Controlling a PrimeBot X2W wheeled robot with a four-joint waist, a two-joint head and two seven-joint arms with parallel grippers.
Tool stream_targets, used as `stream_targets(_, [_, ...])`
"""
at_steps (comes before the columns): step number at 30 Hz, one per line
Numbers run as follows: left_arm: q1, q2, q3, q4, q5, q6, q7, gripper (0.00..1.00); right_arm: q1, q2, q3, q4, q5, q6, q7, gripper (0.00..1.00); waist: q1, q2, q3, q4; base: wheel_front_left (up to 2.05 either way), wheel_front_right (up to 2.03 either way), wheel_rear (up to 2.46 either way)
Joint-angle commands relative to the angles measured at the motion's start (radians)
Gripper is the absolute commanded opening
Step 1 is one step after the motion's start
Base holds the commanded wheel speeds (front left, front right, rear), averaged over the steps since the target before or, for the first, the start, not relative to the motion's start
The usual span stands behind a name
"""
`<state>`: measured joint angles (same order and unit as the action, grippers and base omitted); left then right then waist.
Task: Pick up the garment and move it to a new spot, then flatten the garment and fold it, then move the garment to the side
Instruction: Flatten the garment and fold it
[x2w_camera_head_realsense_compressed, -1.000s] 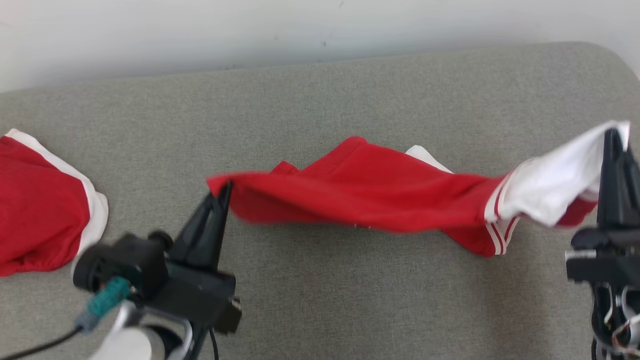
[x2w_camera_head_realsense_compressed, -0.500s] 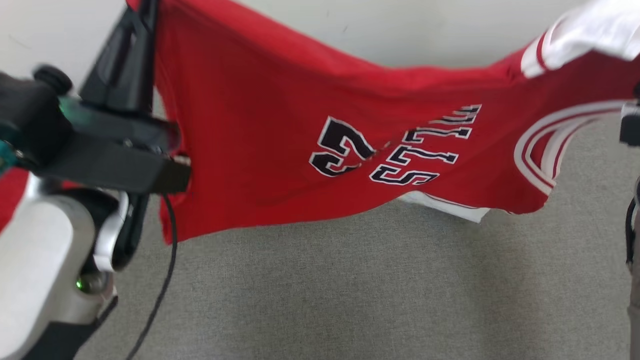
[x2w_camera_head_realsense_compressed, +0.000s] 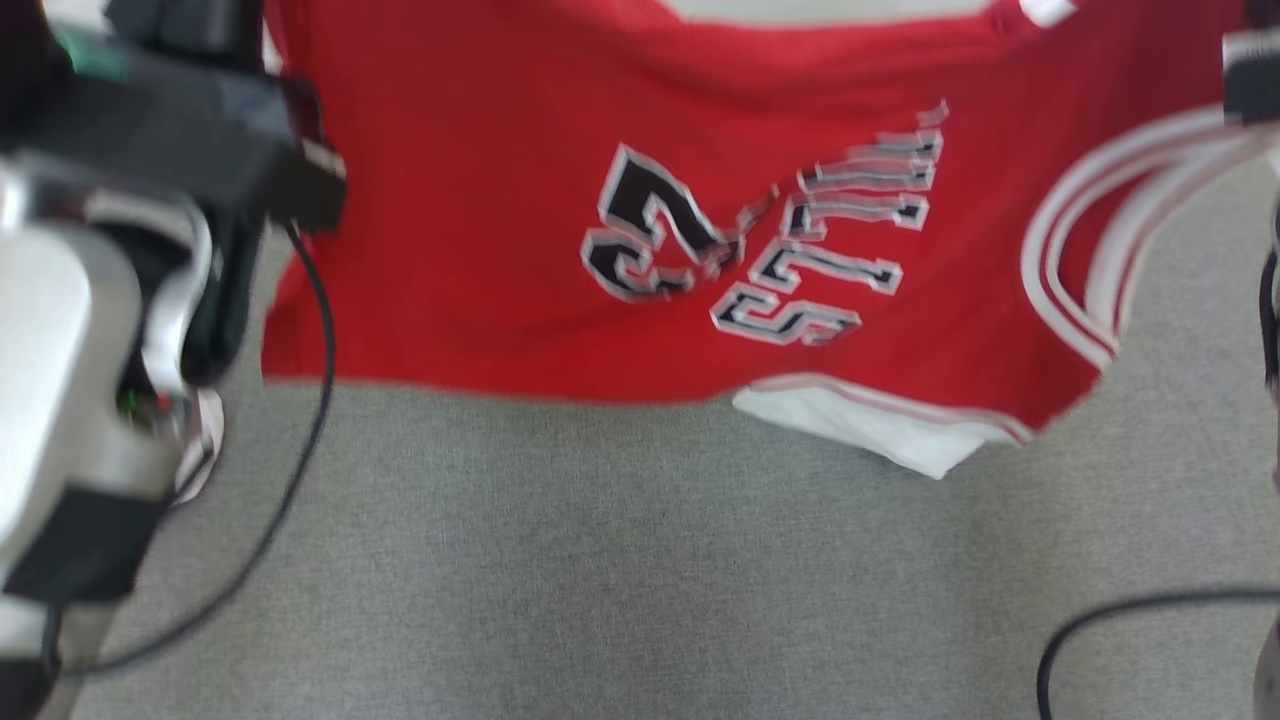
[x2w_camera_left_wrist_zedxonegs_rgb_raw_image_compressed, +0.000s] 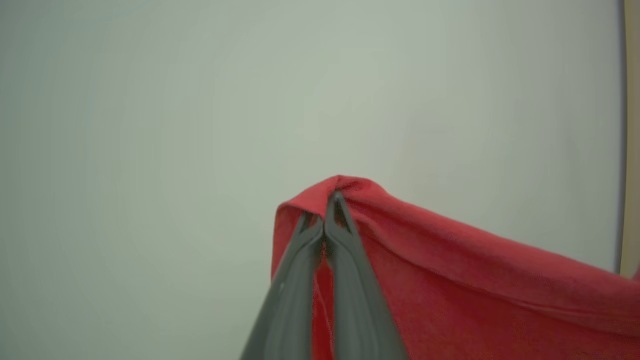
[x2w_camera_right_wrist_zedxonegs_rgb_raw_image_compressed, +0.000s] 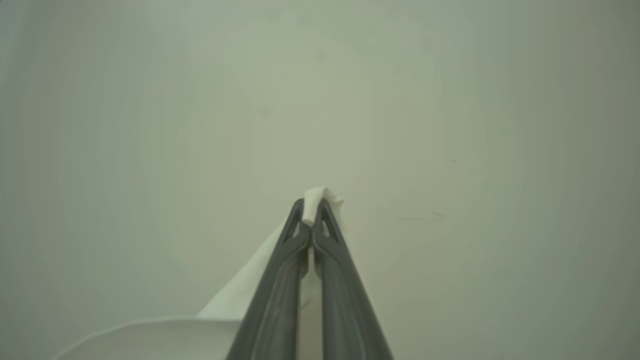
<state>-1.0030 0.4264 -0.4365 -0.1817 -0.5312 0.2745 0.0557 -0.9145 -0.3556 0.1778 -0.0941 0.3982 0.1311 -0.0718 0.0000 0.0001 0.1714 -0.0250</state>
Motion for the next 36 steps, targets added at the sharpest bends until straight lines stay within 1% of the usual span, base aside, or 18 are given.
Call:
stream_targets(1, [-0.057,-0.012,-0.001,0.068,-0.018,-0.023,-0.015,0.00,-0.068,-0.013,0.031,0.057,0.004,-0.001,-0.013,0.00,0.0000,-0.0001,0.039,0.005,0.00,0.00,0.00])
stream_targets(4, [-0.144,-0.040,-0.004,0.194,-0.021,-0.062,-0.037,0.00,-0.180,-0.019,0.077,0.174,0.008,0.000,-0.041,0.00,0.0000,-0.0001,0.075,0.008,0.00,0.00,0.00])
stream_targets(8, [-0.255,-0.083,0.006,0.381,-0.033,-0.101,-0.085,0.00,-0.338,-0.024,0.138,0.342,0.001,0.000,-0.099,0.00,0.0000,-0.0001,0.114,0.013,0.00,0.00,0.00])
stream_targets(10, [-0.318,-0.101,0.020,0.476,-0.041,-0.118,-0.118,0.00,-0.420,-0.014,0.158,0.424,0.006,0.000,-0.131,0.00,0.0000,-0.0001,0.133,0.012,0.00,0.00,0.00])
stream_targets(11, [-0.318,-0.101,0.020,0.476,-0.041,-0.118,-0.118,0.00,-0.420,-0.014,0.158,0.424,0.006,0.000,-0.131,0.00,0.0000,-0.0001,0.133,0.012,0.00,0.00,0.00])
stream_targets(14, [-0.411,-0.124,0.031,0.605,-0.041,-0.148,-0.175,0.00,-0.546,0.005,0.188,0.548,-0.003,0.000,-0.167,0.00,0.0000,-0.0001,0.161,0.009,0.00,0.00,0.00])
stream_targets(17, [-0.501,-0.141,0.039,0.707,-0.032,-0.177,-0.237,0.00,-0.644,0.020,0.213,0.625,-0.013,0.000,-0.188,0.00,0.0000,-0.0001,0.198,0.006,0.00,0.00,0.00])
stream_targets(18, [-0.523,-0.151,0.040,0.734,-0.037,-0.192,-0.255,0.00,-0.669,0.022,0.221,0.648,-0.013,0.000,-0.192,0.00,0.0000,-0.0001,0.212,0.006,0.00,0.00,0.00])
stream_targets(19, [-0.550,-0.171,0.041,0.786,-0.048,-0.224,-0.277,0.00,-0.697,0.027,0.232,0.674,-0.004,0.000,-0.194,0.00,0.0000,-0.0001,0.240,0.007,0.00,0.00,0.00])
stream_targets(20, [-0.556,-0.175,0.039,0.808,-0.046,-0.236,-0.287,0.00,-0.701,0.028,0.233,0.667,0.002,0.000,-0.193,0.00,0.0000,-0.0001,0.253,0.008,0.00,0.00,0.00])
stream_targets(22, [-0.550,-0.183,0.036,0.834,-0.045,-0.258,-0.300,0.00,-0.666,0.030,0.247,0.632,0.016,0.000,-0.194,0.00,0.0000,-0.0001,0.280,0.007,0.00,0.00,0.00])
stream_targets(24, [-0.515,-0.194,0.041,0.847,-0.052,-0.269,-0.309,0.00,-0.597,0.019,0.257,0.588,0.037,0.000,-0.194,0.00,0.0000,-0.0001,0.301,0.008,0.00,0.00,0.00])
stream_targets(26, [-0.449,-0.213,0.049,0.848,-0.067,-0.277,-0.315,0.00,-0.520,0.006,0.257,0.531,0.070,0.000,-0.194,0.00,0.0000,-0.0001,0.307,0.013,0.00,0.00,0.00])
stream_targets(28, [-0.387,-0.219,0.049,0.822,-0.061,-0.277,-0.318,0.00,-0.426,-0.007,0.247,0.464,0.091,0.000,-0.194,0.00,0.0000,-0.0001,0.315,0.020,0.00,0.00,0.00])
stream_targets(32, [-0.200,-0.239,0.071,0.709,-0.051,-0.253,-0.320,0.00,-0.182,-0.013,0.201,0.333,0.136,0.000,-0.194,0.00,0.0000,-0.0001,0.309,0.027,0.00,0.00,0.00])
stream_targets(36, [0.016,-0.239,0.105,0.530,-0.033,-0.216,-0.321,0.00,0.075,0.014,0.159,0.210,0.174,0.000,-0.195,0.00,0.0000,-0.0001,0.291,0.027,0.00,0.00,0.00])
